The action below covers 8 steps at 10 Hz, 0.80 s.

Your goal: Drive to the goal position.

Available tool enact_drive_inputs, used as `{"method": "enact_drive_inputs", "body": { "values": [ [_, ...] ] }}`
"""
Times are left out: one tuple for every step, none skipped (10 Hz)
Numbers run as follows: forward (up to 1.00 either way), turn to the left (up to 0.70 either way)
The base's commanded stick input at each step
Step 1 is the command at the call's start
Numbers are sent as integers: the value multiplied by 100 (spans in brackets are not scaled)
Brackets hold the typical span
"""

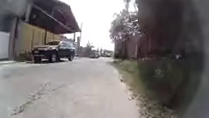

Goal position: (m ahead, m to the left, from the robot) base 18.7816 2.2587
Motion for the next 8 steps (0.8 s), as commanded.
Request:
{"method": "enact_drive_inputs", "body": {
  "values": [
    [100,0],
    [100,0],
    [100,0],
    [100,0],
    [100,0],
    [100,0],
    [100,0],
    [100,0]
  ]
}}
